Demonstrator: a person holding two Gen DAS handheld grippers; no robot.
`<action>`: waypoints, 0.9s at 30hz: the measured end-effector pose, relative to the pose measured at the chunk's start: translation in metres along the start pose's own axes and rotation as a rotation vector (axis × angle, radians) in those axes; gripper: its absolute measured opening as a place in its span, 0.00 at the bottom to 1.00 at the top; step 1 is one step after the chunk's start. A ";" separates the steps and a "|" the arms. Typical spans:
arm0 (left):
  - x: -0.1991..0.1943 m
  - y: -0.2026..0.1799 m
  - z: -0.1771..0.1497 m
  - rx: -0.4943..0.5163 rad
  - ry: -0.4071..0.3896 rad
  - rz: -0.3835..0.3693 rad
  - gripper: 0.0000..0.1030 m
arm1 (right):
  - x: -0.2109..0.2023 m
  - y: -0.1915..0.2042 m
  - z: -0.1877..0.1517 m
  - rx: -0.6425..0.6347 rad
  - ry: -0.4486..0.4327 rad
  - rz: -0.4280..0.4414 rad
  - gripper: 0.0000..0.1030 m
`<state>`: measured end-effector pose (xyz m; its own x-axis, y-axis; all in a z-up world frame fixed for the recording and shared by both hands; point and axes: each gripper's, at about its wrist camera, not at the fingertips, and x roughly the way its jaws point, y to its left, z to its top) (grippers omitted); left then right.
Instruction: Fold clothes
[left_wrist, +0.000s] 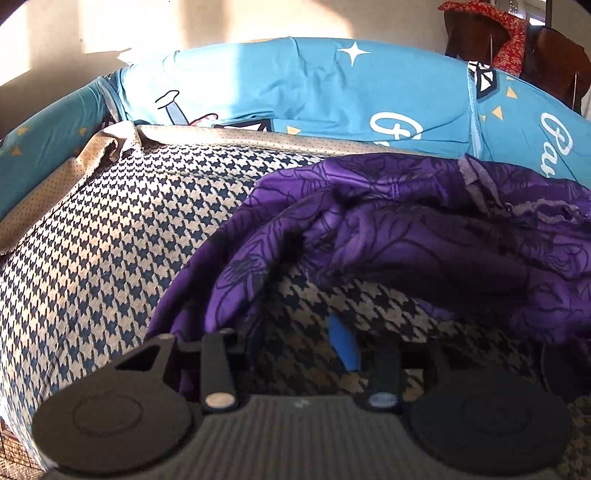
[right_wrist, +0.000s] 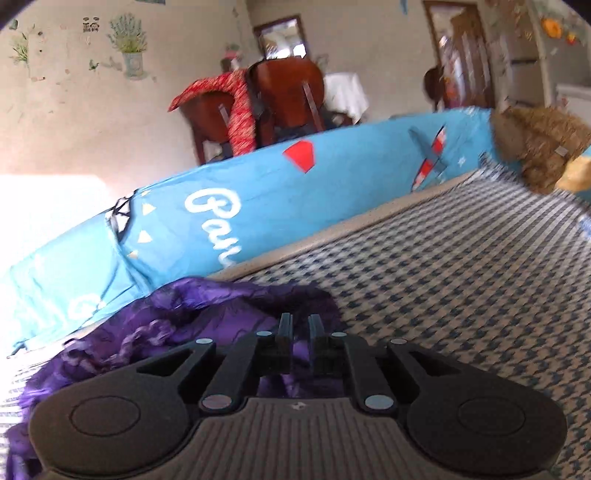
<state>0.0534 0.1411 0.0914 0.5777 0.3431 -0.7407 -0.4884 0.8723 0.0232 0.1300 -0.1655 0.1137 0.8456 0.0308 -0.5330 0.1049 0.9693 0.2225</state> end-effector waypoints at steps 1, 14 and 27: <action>-0.002 -0.002 0.000 0.004 -0.012 -0.005 0.44 | 0.002 -0.002 0.001 0.000 0.025 0.038 0.10; -0.013 -0.023 0.009 0.038 -0.070 -0.166 0.76 | 0.001 -0.008 -0.002 -0.082 0.179 0.369 0.18; 0.010 -0.064 0.018 0.114 -0.012 -0.239 0.86 | 0.013 0.022 -0.048 -0.358 0.371 0.453 0.31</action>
<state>0.1020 0.0950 0.0947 0.6759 0.1265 -0.7260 -0.2609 0.9624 -0.0752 0.1185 -0.1321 0.0727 0.5233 0.4720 -0.7095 -0.4501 0.8601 0.2402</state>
